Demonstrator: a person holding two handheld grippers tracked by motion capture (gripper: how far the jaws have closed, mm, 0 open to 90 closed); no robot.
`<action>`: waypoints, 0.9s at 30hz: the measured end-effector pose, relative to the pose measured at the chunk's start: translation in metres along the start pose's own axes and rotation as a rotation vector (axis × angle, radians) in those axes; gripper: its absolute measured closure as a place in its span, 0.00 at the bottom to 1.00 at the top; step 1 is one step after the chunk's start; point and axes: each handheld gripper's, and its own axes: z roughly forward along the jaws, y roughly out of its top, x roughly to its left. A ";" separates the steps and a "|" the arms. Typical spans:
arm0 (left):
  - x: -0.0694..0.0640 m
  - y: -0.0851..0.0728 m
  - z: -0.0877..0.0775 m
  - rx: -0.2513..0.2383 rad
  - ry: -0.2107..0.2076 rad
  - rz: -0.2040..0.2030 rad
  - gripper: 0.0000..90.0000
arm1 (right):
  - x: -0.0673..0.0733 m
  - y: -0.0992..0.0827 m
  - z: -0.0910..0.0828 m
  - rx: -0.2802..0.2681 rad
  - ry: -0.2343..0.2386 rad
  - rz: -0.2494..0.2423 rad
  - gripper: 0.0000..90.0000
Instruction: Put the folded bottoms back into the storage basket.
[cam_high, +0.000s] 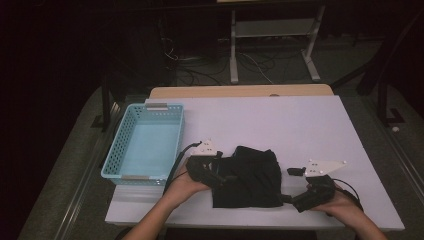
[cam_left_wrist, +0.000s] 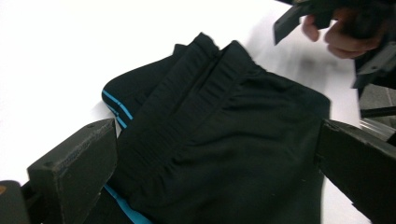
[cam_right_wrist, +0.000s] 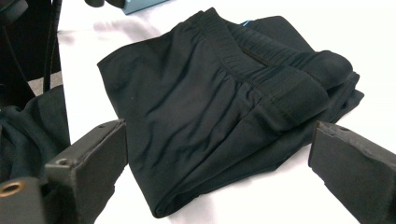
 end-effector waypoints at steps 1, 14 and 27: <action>0.001 0.000 0.001 0.003 0.003 0.000 0.00 | 0.000 0.000 0.000 -0.002 0.000 -0.002 0.05; 0.022 0.001 0.018 0.043 0.082 -0.003 0.08 | -0.001 0.000 -0.001 0.003 -0.002 -0.002 0.05; 0.034 -0.008 0.021 0.114 0.138 -0.052 0.19 | -0.001 0.000 0.000 0.015 0.002 -0.010 0.06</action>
